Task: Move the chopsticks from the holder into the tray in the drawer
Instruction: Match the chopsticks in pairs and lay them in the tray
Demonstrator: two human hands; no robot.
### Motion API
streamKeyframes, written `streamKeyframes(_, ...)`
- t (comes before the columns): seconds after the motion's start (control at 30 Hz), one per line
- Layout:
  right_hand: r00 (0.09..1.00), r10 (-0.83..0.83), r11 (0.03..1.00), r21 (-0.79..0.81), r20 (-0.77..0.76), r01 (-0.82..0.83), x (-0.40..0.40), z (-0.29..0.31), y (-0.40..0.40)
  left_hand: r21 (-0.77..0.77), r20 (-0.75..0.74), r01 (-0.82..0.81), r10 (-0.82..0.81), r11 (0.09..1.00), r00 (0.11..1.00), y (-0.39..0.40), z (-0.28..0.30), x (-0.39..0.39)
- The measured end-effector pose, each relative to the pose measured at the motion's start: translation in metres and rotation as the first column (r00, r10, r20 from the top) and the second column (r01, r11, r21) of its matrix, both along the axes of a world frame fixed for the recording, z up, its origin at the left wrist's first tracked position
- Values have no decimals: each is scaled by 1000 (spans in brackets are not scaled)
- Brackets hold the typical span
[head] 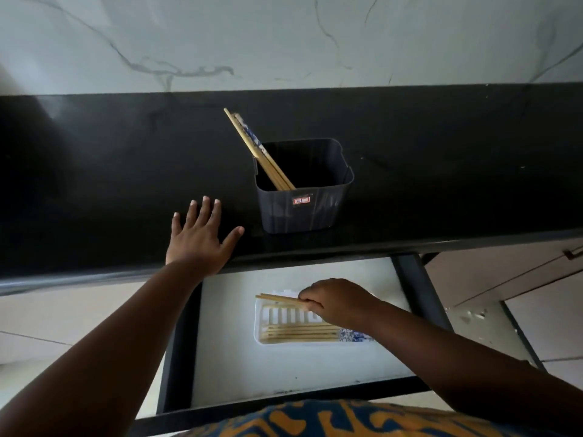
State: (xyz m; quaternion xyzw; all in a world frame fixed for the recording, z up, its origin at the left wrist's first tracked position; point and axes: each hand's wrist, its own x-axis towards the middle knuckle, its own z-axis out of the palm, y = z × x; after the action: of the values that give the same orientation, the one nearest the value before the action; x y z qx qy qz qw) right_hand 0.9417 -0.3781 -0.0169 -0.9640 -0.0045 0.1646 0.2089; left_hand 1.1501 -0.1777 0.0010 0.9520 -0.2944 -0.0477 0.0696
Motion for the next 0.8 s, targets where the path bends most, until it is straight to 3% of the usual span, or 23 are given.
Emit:
streamKeyframes(0.13, 997, 40, 996, -76, -64, -45, 11, -29, 4, 8, 35, -17, 16, 1000, 999, 0, -1, 3)
streamKeyframes(0.3, 986, 68, 996, -54, -149, -77, 15, -54, 5, -1, 30, -11, 11, 1000, 999, 0, 1, 1)
streamKeyframes(0.8, 971, -57, 998, 1, -234, 59, 20, -68, -6, -9, 46, -12, 13, 1000, 999, -1, -4, 3)
